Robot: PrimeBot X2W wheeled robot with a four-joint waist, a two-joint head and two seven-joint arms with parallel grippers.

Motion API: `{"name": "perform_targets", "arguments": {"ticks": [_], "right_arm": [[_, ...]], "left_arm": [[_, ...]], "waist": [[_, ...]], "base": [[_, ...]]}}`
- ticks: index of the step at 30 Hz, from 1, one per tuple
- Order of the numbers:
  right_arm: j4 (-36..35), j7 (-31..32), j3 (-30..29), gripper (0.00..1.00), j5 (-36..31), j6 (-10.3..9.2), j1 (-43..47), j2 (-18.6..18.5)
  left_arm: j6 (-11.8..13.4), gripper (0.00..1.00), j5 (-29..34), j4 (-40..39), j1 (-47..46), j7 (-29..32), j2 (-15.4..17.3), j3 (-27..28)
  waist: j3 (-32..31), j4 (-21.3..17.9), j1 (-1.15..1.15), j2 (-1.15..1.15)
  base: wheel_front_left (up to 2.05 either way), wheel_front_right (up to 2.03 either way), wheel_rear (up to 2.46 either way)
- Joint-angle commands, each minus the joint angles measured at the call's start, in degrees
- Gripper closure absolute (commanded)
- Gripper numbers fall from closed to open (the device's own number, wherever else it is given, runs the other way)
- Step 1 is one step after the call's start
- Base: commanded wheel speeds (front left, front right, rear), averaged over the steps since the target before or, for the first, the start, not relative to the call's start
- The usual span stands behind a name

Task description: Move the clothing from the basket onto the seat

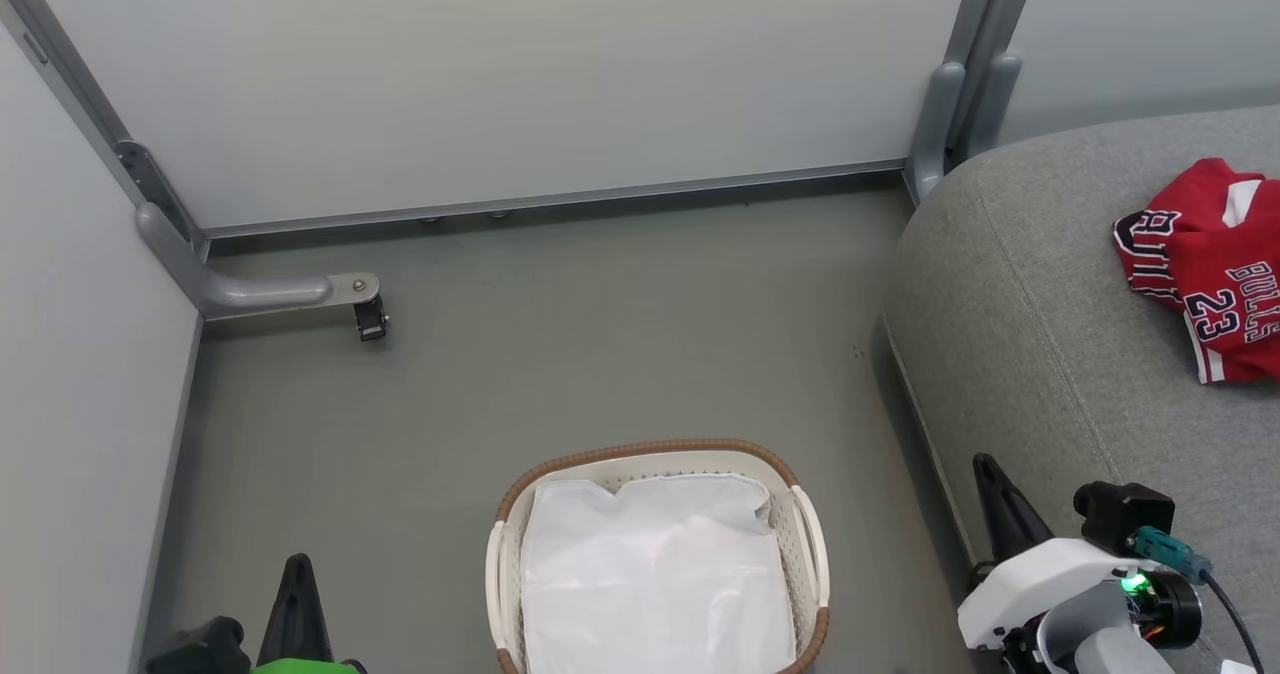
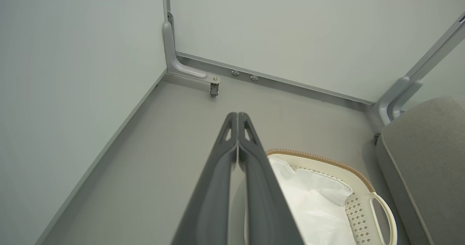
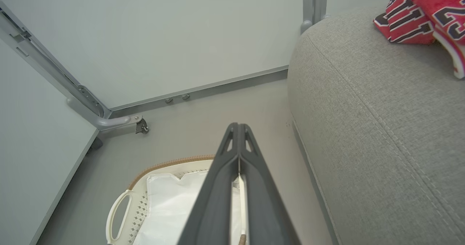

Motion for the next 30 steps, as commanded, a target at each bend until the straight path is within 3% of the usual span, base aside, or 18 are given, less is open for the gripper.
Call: {"name": "perform_targets", "arguments": {"ticks": [1,30], "right_arm": [[-1.39,0.49,-0.59,1.00,2.54,0.00,-0.60,-0.23],[-5.65,7.05,-4.32,1.00,26.95,-0.01,0.35,0.49]], "left_arm": [[-0.36,1.00,-2.58,-1.07,-1.70,0.51,0.21,0.50],[-2.75,1.00,-27.82,-2.82,-4.83,7.00,0.36,2.47]], "waist": [[-0.01,-0.01,0.00,0.00],[-0.28,-0.19,0.00,0.00]], "base": [[0.00,0.00,0.00],[0.00,0.00,0.00]]}}
